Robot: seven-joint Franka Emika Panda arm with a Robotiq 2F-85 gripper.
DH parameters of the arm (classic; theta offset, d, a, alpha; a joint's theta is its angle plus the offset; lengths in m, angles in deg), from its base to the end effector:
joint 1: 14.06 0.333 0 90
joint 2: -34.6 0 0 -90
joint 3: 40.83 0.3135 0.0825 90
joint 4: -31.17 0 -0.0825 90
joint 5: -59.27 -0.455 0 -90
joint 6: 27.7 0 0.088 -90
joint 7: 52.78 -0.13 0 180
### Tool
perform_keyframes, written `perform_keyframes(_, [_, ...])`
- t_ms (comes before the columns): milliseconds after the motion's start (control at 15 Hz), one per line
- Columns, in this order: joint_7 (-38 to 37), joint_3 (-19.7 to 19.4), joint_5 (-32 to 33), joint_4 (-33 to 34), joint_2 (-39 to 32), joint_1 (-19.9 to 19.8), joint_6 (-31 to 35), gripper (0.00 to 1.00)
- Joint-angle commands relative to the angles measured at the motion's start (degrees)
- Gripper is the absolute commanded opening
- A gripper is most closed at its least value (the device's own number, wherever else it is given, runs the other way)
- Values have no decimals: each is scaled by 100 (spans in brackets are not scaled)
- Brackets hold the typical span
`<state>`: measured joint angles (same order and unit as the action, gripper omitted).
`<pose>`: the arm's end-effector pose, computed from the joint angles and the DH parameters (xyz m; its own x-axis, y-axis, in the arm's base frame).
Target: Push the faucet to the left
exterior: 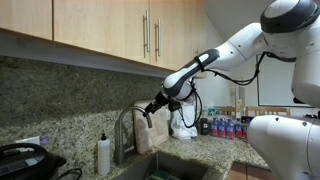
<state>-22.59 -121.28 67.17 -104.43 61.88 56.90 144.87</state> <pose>0.5979 -0.1000 0.3789 0.6327 0.2260 0.7407 0.3149 -0.9489 0.0205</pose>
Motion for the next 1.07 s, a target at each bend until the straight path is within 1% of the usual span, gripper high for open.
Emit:
perform_keyframes(0, [-35,-398,-45,317,-142,535,-353,100])
perform_keyframes(67, [-30,-469,-21,347,-107,632,-422,100])
perform_keyframes(133, [-48,-453,11,343,-79,664,-492,100])
perform_keyframes(400, [-23,-707,63,315,-37,994,-517,100])
perform_keyframes(533, [-91,-778,68,269,-67,1062,-530,100])
perform_keyframes(1000, [-196,-1401,182,235,-164,1679,-246,100])
